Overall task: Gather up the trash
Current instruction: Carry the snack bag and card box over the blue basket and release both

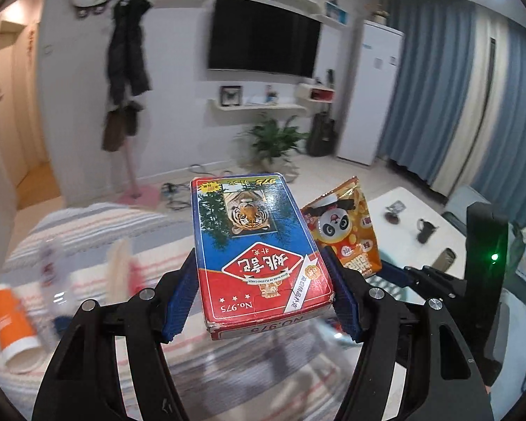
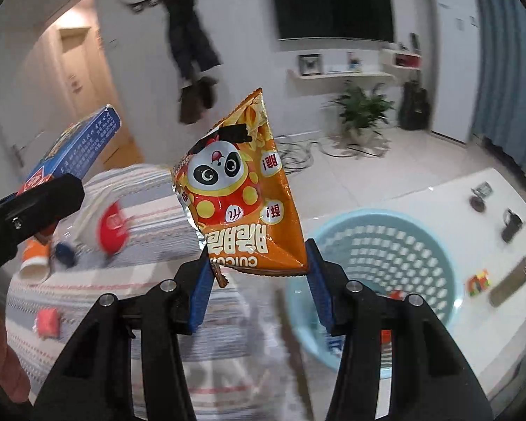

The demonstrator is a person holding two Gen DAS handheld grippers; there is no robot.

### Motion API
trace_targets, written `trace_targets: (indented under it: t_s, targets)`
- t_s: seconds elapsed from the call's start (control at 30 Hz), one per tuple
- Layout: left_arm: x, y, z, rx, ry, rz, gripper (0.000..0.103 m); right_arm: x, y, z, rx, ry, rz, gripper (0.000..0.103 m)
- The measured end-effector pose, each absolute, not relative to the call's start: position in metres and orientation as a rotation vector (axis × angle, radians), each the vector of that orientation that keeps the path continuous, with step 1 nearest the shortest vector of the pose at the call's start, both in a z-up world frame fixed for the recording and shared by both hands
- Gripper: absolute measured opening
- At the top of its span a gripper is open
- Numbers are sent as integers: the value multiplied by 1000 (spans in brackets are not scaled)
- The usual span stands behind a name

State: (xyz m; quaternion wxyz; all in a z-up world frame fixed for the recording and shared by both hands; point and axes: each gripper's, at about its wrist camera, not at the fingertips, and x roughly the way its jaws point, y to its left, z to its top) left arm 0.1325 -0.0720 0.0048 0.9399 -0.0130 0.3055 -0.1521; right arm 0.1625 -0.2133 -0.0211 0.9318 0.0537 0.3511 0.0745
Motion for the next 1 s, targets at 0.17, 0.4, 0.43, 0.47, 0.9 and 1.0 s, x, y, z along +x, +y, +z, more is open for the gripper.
trace_targets:
  t_s: [0.17, 0.4, 0.43, 0.47, 0.9, 1.0]
  targets:
    - [163, -119, -20, -1, 697, -382, 65, 177, -269, -42, 175, 765, 46, 47]
    - [192, -158, -64, 21, 798, -447, 66, 196, -324, -95, 237, 894, -82, 47]
    - [194, -161, -68, 21, 810, -454, 66, 198, -328, -103, 242, 915, -97, 47]
    - [196, -163, -73, 17, 823, -462, 66, 197, -330, -109, 249, 928, -104, 49]
    - [207, -174, -108, -33, 921, -499, 75, 194, -369, -152, 372, 1028, -168, 67]
    - [204, -166, -108, -40, 921, -493, 75, 189, -371, -153, 385, 1031, -172, 67]
